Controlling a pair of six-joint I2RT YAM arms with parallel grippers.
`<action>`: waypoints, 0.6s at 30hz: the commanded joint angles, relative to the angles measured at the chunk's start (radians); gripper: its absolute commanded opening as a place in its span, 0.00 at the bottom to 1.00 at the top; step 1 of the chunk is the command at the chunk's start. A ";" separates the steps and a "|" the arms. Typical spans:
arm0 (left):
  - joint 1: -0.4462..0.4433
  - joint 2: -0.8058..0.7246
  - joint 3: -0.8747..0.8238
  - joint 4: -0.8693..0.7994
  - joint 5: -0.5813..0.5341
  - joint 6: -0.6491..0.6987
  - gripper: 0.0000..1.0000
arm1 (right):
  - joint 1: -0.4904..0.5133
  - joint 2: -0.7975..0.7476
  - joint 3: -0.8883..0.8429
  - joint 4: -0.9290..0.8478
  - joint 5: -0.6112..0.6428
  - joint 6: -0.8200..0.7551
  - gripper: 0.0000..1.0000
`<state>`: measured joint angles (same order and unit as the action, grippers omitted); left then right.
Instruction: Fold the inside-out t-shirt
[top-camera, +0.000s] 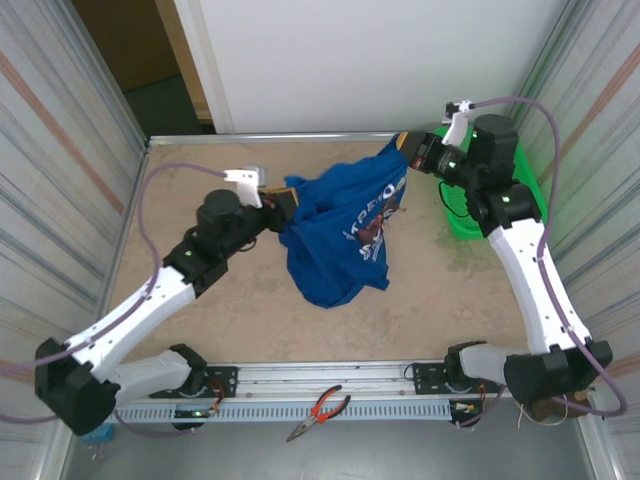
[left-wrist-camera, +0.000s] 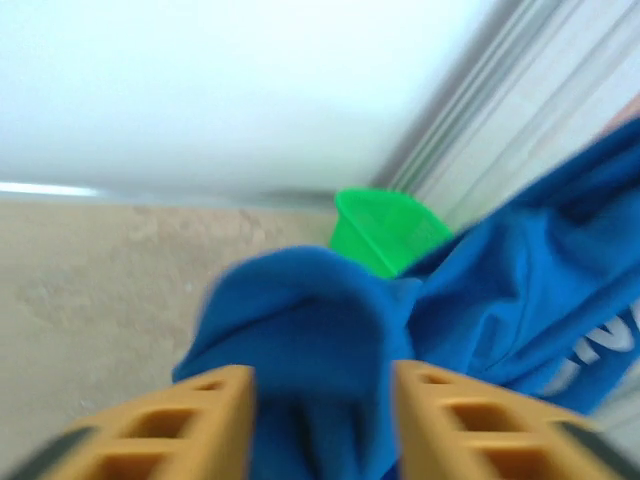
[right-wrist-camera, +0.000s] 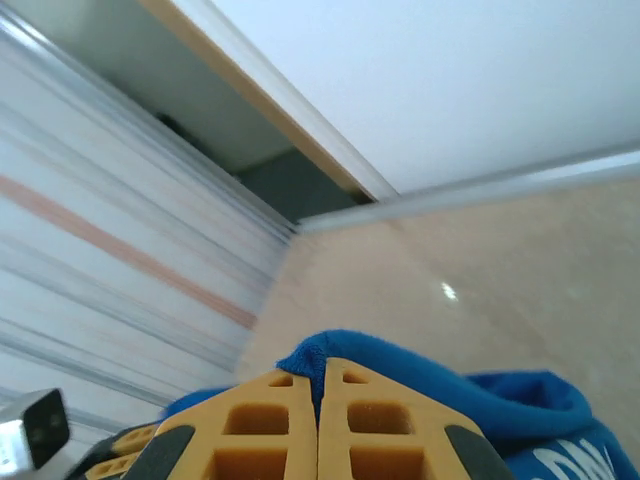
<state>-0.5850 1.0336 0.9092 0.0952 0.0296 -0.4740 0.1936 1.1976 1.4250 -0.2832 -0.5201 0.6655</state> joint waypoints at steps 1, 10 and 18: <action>0.019 -0.021 -0.008 0.001 0.026 0.022 0.77 | -0.004 -0.008 -0.028 0.137 -0.143 0.046 0.00; -0.034 0.165 0.105 0.021 0.123 0.045 0.82 | 0.018 0.010 -0.083 0.212 -0.253 0.042 0.00; -0.146 0.416 0.212 0.075 0.125 0.088 0.87 | 0.026 0.017 -0.048 0.194 -0.252 0.051 0.00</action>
<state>-0.7177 1.4071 1.0760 0.1287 0.1402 -0.4263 0.2100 1.2243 1.3304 -0.1337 -0.7387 0.7002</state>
